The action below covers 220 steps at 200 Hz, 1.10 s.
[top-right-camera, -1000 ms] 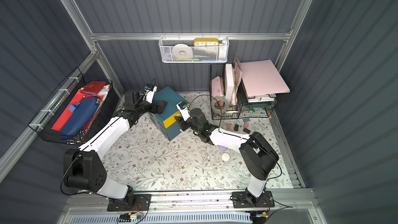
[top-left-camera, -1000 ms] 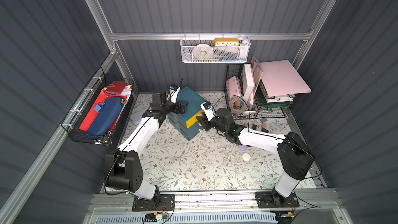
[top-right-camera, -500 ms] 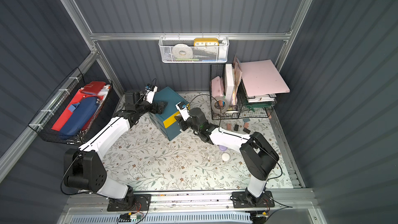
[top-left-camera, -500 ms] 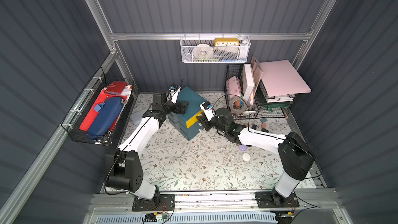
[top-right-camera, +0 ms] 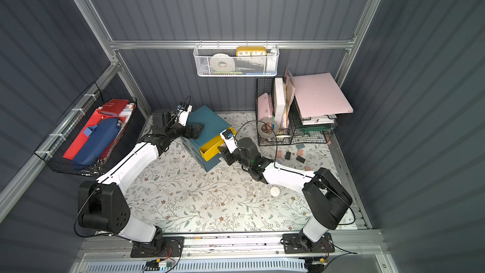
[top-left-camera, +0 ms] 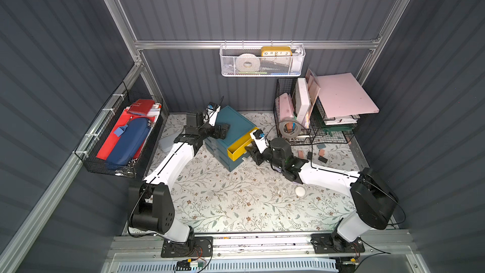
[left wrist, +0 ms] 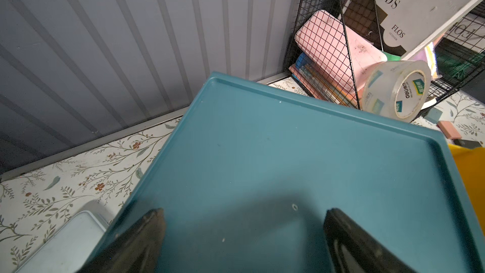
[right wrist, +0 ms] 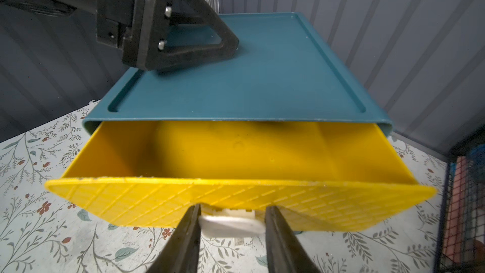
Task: Put the bluetooth earphones in the drawer according to color
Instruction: Open the drawer in the storage box.
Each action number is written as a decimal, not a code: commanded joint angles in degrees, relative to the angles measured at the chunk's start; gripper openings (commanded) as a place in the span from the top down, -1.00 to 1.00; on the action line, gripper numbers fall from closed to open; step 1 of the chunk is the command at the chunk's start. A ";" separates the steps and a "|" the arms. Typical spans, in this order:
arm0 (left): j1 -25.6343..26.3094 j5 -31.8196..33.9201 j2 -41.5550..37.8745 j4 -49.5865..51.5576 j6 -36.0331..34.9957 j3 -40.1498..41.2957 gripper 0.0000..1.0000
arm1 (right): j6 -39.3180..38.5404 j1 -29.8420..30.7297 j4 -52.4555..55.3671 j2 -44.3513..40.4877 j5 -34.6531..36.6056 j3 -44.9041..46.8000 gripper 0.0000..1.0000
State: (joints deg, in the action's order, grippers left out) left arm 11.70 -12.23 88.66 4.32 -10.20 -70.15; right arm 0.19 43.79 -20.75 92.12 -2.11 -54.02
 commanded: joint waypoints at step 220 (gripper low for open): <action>1.12 0.27 0.14 5.31 0.16 0.97 -0.99 | 3.46 -0.20 6.63 -7.88 4.36 8.42 -0.03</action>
State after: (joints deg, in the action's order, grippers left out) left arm 12.21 -11.97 88.66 4.36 -10.24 -70.15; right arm 1.50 43.86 -18.98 84.66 -0.95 -47.03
